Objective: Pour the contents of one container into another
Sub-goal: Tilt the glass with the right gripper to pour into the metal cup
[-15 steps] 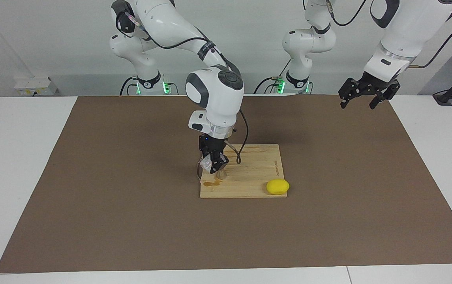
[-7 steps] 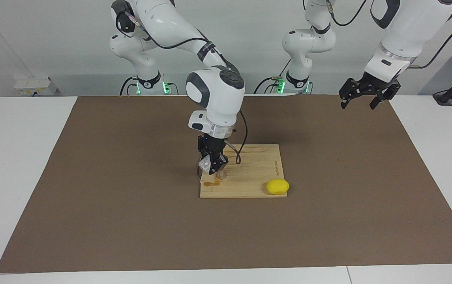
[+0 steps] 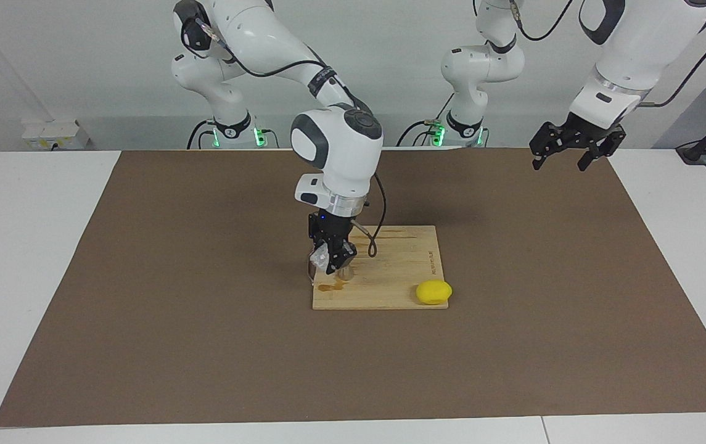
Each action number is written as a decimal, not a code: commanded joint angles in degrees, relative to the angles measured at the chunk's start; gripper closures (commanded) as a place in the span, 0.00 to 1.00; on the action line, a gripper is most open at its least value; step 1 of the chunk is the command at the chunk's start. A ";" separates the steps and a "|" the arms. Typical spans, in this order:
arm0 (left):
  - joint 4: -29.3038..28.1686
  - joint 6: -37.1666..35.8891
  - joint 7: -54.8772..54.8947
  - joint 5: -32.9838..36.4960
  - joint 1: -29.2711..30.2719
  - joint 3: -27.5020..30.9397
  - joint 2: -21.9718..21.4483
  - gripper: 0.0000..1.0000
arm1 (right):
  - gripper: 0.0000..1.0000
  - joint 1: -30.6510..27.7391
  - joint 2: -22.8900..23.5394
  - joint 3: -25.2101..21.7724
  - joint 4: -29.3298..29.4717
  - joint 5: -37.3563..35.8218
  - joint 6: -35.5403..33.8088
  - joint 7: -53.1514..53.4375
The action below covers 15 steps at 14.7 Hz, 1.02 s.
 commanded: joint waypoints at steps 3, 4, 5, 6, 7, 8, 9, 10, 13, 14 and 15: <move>-2.04 0.52 0.45 0.14 0.86 -0.57 -1.70 0.00 | 0.78 0.24 -2.95 0.07 -4.64 -2.52 3.02 1.84; -2.04 0.52 0.45 0.14 0.86 -0.57 -1.70 0.00 | 0.78 0.24 -2.95 0.07 -4.73 -2.43 3.37 1.84; -2.04 0.52 0.45 0.14 0.86 -0.57 -1.70 0.00 | 0.78 0.24 -2.95 0.07 -4.73 -2.52 3.37 1.84; -2.04 0.52 0.45 0.14 0.86 -0.57 -1.70 0.00 | 0.78 0.24 -2.95 0.07 -4.73 -2.52 3.37 1.84; -2.04 0.52 0.45 0.14 0.86 -0.57 -1.70 0.00 | 0.78 0.24 -2.95 0.07 -4.73 -2.52 3.37 1.75; -2.04 0.52 0.45 0.14 0.86 -0.57 -1.70 0.00 | 0.78 0.24 -2.95 0.07 -4.73 -2.52 3.46 1.75; -2.04 0.52 0.45 0.14 0.86 -0.57 -1.70 0.00 | 0.78 0.24 -2.95 0.07 -4.82 -2.52 3.46 1.75; -2.04 0.52 0.45 0.14 0.86 -0.57 -1.70 0.00 | 0.78 0.24 -2.95 0.07 -4.82 -2.52 3.64 1.66; -2.04 0.52 0.45 0.14 0.86 -0.57 -1.79 0.00 | 0.78 0.24 -3.38 0.07 -5.96 -4.09 4.16 1.66; -2.04 0.52 0.45 0.14 0.86 -0.57 -1.70 0.00 | 0.78 0.24 -3.65 0.16 -6.57 -4.36 4.60 1.66; -2.04 0.52 0.45 0.14 0.86 -0.57 -1.70 0.00 | 0.78 0.50 -3.65 0.07 -6.75 -4.36 4.86 1.57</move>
